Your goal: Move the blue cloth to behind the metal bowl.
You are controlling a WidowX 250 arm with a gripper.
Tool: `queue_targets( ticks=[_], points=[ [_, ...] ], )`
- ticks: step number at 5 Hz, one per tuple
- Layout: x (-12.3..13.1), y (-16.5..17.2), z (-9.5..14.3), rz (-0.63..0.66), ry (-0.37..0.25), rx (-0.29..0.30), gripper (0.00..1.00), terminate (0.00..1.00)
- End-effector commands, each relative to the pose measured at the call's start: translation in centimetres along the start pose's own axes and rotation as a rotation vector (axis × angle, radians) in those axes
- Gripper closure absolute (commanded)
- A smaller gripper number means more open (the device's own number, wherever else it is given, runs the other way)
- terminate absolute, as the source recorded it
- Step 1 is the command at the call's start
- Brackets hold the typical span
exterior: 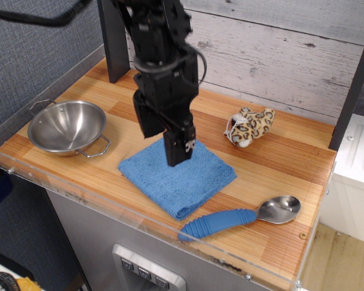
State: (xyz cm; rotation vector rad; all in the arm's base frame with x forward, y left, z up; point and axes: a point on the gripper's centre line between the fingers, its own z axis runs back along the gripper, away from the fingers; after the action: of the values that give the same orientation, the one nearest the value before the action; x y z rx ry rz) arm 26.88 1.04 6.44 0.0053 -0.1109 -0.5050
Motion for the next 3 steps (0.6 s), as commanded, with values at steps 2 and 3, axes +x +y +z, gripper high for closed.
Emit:
queue_targets(
  ticks=[2,3],
  points=[
    [0.7,-0.5,-4.8,0.001,0.044,-0.003,0.0,0.0],
    [1.1,-1.0,-5.7,-0.004,0.048,0.002,0.0,0.0]
  ],
)
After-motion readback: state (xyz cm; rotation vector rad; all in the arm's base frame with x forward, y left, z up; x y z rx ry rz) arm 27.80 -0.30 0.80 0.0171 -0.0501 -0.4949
